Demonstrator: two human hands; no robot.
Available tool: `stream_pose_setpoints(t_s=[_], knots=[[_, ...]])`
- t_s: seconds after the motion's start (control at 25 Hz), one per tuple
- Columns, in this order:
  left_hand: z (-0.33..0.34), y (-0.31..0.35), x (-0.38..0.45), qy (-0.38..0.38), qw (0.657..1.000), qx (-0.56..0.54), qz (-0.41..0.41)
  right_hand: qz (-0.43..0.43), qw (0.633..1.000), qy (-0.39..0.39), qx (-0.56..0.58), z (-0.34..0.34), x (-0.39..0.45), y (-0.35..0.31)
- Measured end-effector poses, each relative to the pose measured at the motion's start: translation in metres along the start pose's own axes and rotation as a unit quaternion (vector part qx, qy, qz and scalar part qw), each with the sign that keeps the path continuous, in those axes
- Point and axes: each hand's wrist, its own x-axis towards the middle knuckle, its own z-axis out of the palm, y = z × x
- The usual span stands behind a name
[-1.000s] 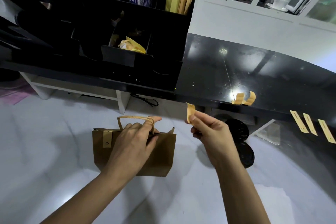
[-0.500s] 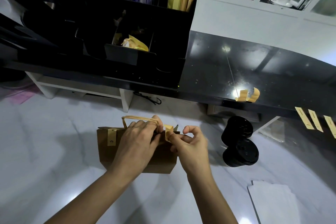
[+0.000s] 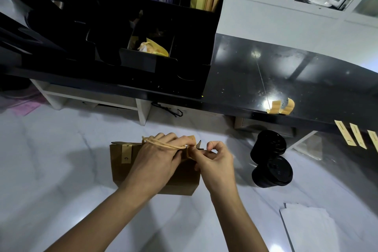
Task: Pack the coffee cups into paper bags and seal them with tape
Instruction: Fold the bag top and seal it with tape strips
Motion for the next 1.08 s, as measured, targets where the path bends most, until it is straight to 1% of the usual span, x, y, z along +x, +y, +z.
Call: stream_pose_setpoints(t_s=[0.16,0.32,0.44,0.6,0.8,0.92,1.08], knots=[[-0.006,-0.003,0.007,-0.053,0.998,-0.024,-0.008,0.003,1.0,-0.011,-0.003,-0.001,-0.001,0.001],[-0.007,-0.005,0.01,-0.078,0.996,-0.029,-0.017,0.007,1.0,-0.011,-0.018,0.0,-0.003,0.002],[-0.007,-0.008,0.011,-0.078,0.996,-0.041,-0.022,0.012,1.0,-0.014,-0.016,-0.001,-0.004,0.002],[-0.007,-0.007,0.011,-0.09,0.995,-0.029,-0.02,0.011,0.999,-0.024,-0.045,-0.002,-0.006,0.005],[-0.006,-0.009,0.01,-0.095,0.995,-0.03,-0.009,-0.032,0.995,-0.022,-0.097,-0.006,-0.004,0.014],[-0.005,-0.011,0.01,-0.09,0.995,-0.039,0.003,-0.059,0.988,-0.002,-0.143,-0.007,-0.003,0.018],[-0.003,-0.011,0.01,-0.077,0.996,-0.045,0.02,-0.074,0.978,0.034,-0.192,-0.009,-0.002,0.021]])
